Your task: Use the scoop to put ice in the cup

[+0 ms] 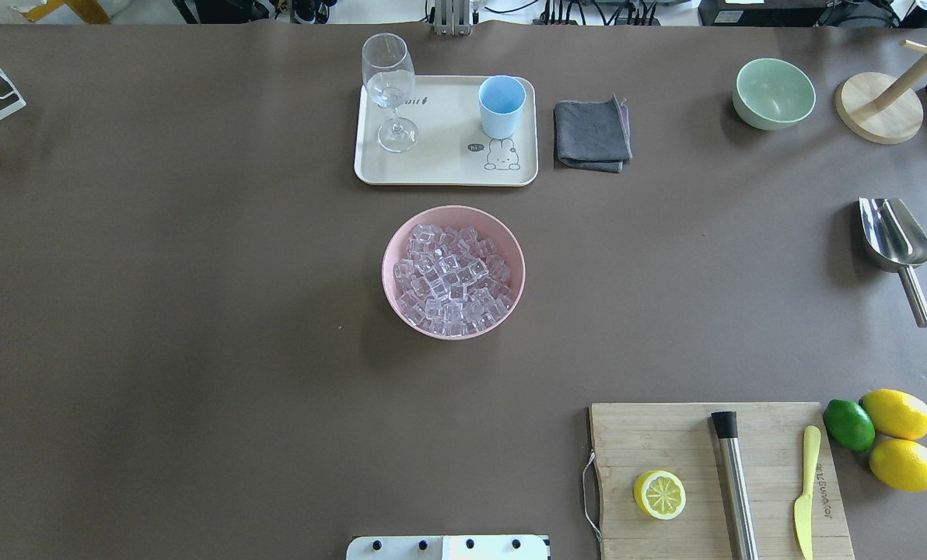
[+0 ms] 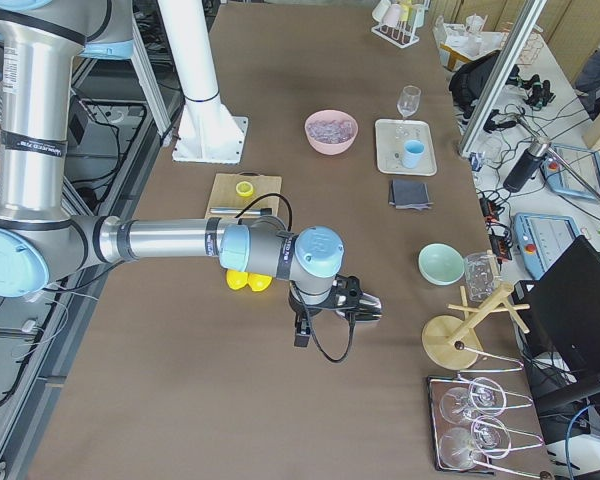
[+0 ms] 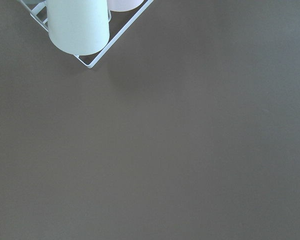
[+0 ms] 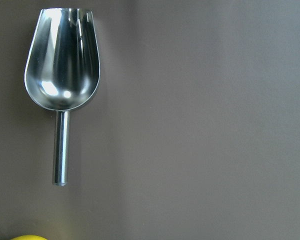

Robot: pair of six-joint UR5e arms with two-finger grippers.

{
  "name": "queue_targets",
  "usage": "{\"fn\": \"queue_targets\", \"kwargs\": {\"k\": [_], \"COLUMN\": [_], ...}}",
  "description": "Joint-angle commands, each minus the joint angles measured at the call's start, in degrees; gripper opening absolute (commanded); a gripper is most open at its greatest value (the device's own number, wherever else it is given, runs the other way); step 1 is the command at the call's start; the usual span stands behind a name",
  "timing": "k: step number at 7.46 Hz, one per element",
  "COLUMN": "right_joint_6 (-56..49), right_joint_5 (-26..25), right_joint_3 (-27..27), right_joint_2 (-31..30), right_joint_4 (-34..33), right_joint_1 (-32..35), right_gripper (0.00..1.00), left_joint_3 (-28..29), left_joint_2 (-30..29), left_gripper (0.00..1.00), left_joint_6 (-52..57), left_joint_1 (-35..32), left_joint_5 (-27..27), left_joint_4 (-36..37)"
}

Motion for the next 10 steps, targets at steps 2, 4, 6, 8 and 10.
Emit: {"fn": "queue_targets", "kwargs": {"k": [2,4,6,8,10], "right_joint_6": [-0.18,-0.18,0.26,0.52,4.79], "right_joint_5": [-0.09,0.26,0.26,0.17,-0.18], "right_joint_3": [0.99,0.56,0.47,0.73,1.17], "right_joint_2": [-0.06,-0.06,0.03,0.03,0.03], "right_joint_4": [0.04,-0.05,0.04,-0.05,0.12], "right_joint_1": [0.00,-0.09,-0.09,-0.09,-0.35], "right_gripper": [1.00,1.00,1.00,1.00,1.00], "left_joint_3": [0.07,-0.11,-1.16,-2.12,-4.06], "left_joint_2": [0.27,-0.26,-0.79,-1.32,-1.49], "left_gripper": [0.99,0.99,0.99,0.99,0.99], "left_joint_6": [0.00,0.09,0.09,0.09,0.18], "left_joint_1": [-0.36,-0.01,0.43,0.70,1.13], "left_joint_5": [0.09,0.00,-0.09,0.00,0.09], "left_joint_4": [0.00,-0.09,-0.18,-0.18,-0.27]}}
